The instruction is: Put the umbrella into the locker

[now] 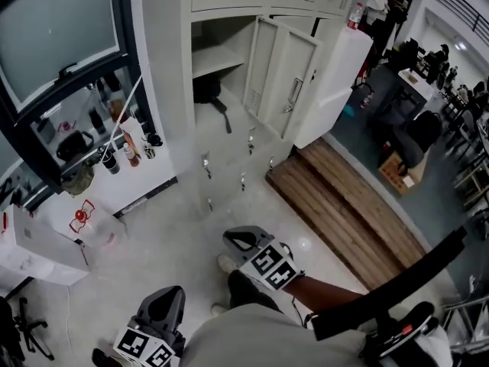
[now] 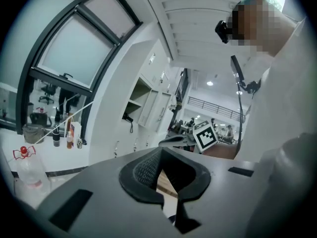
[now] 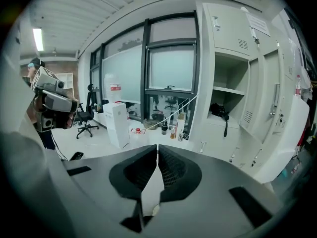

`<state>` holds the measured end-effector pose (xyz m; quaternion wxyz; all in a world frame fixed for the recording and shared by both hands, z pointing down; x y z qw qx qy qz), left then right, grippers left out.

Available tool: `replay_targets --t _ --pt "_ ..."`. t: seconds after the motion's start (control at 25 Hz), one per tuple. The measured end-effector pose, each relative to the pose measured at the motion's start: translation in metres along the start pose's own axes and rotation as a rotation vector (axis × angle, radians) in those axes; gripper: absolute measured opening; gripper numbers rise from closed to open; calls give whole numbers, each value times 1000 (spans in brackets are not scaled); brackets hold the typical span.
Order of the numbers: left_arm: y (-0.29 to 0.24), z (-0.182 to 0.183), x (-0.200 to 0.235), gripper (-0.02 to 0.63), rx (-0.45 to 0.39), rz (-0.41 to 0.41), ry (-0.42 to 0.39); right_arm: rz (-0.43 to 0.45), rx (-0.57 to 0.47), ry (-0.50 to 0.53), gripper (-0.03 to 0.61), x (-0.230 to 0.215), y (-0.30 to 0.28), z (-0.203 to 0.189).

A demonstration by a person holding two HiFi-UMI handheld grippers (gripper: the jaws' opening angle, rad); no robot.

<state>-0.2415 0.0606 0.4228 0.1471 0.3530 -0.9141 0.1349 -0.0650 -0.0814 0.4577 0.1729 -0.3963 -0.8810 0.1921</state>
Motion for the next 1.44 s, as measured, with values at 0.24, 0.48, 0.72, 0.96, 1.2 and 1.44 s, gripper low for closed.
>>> replay_targets --t 0.24,0.48,0.72,0.96,1.2,1.44 --pt "-1 -4 -10 11 9 -15 -7 40 -20 13 21 16 11 1" --pt "-3 -6 -16 11 12 -10 -10 60 -31 26 20 21 20 1" --pt "-3 -5 -15 11 22 -7 -21 68 -41 26 18 21 21 3" --pt "-5 -5 -13 11 30 -6 -15 77 -43 27 17 20 17 5" --pt "-11 -4 -3 11 37 -4 -3 83 -32 21 17 13 8 5" --pt "-27 -7 4 11 66 -43 21 54 5 -14 17 -1 7 -7"
Point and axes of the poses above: the fingertips, and each gripper's own axes: y backward along the fingers, x to its left, z out of its top, the point moved 6 cm from there along y, backward along the fingers, and after that the axes turned 6 degrees about -z, right-handed, at the moved point
